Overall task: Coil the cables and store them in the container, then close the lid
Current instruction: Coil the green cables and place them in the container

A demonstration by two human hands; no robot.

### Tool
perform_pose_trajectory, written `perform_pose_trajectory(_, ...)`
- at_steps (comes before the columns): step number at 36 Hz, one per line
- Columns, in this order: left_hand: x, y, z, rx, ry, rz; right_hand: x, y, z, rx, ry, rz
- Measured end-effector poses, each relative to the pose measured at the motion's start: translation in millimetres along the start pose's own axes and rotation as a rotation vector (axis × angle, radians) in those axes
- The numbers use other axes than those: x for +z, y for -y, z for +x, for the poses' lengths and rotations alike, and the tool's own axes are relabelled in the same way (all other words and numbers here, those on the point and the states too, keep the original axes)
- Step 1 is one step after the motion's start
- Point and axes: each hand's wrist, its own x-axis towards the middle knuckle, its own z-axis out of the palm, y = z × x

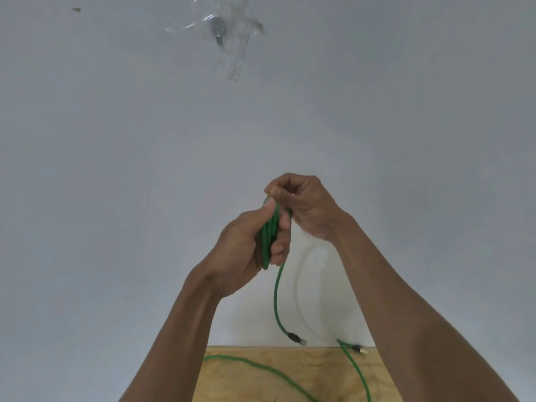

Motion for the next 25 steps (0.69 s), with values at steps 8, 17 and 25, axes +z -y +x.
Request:
perform_pose_trajectory(8,5,-12,19,0.166,-0.060,0.056,21,-43,-32,0.107,-0.093,0.071)
perform_pose_trajectory(17,-13,-10,34,0.214,-0.215,0.194,40,-48,-50,0.134,-0.207,-0.156)
perform_pose_trajectory(25,-13,-5,38,0.261,-0.209,0.212,44,-42,-52,0.177,-0.234,-0.327)
